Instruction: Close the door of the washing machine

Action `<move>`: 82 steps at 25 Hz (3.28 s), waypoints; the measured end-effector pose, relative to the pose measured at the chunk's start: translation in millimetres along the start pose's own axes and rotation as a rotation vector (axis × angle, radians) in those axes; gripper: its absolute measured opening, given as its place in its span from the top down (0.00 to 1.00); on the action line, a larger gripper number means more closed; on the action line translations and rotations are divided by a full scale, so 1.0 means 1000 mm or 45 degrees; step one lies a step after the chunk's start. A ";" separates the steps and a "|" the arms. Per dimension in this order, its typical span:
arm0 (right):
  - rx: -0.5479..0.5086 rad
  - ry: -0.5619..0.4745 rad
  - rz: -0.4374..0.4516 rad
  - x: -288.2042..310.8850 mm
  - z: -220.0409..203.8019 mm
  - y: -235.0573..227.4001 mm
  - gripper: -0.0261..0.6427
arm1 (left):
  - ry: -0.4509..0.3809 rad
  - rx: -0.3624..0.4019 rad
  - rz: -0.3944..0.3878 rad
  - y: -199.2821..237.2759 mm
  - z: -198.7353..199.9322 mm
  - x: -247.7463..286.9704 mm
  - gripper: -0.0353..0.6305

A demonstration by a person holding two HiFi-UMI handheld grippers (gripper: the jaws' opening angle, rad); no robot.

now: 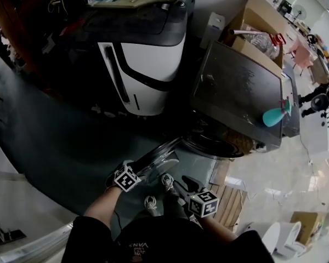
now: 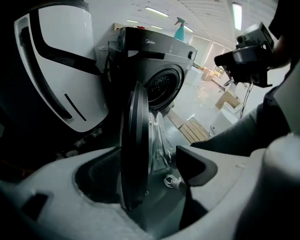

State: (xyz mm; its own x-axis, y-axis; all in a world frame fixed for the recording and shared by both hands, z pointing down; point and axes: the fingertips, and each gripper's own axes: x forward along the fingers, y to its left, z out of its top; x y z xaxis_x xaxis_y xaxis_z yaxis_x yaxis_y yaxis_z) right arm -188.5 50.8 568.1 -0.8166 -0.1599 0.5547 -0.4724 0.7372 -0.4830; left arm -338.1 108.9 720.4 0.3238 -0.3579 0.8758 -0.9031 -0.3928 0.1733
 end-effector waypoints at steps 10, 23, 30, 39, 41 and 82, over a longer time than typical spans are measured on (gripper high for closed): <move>0.166 -0.133 -0.239 -0.059 -0.058 0.012 0.69 | -0.052 0.077 -0.161 -0.074 -0.002 0.009 0.44; 0.341 -0.261 -0.544 -0.129 -0.102 -0.025 0.69 | 0.028 0.179 -0.407 -0.156 0.025 0.035 0.46; 0.406 -0.327 -0.616 -0.168 -0.112 -0.073 0.69 | 0.056 0.207 -0.473 -0.202 0.054 0.059 0.49; 0.417 -0.270 -0.610 -0.214 -0.114 -0.143 0.69 | 0.060 0.157 -0.500 -0.258 0.106 0.093 0.49; 0.412 -0.256 -0.597 -0.219 -0.113 -0.157 0.69 | 0.058 0.151 -0.502 -0.267 0.120 0.101 0.49; 0.450 -0.258 -0.570 -0.197 -0.100 -0.406 0.81 | -0.237 0.100 -0.350 -0.290 0.355 0.229 0.58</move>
State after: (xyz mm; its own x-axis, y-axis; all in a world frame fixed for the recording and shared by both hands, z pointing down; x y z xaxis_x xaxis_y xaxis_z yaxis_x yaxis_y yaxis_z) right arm 197.8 -151.2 722.6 -0.5433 -0.5519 0.6326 -0.8381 0.3124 -0.4473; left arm 98.4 -159.8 710.5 0.6047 -0.3748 0.7027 -0.7526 -0.5575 0.3503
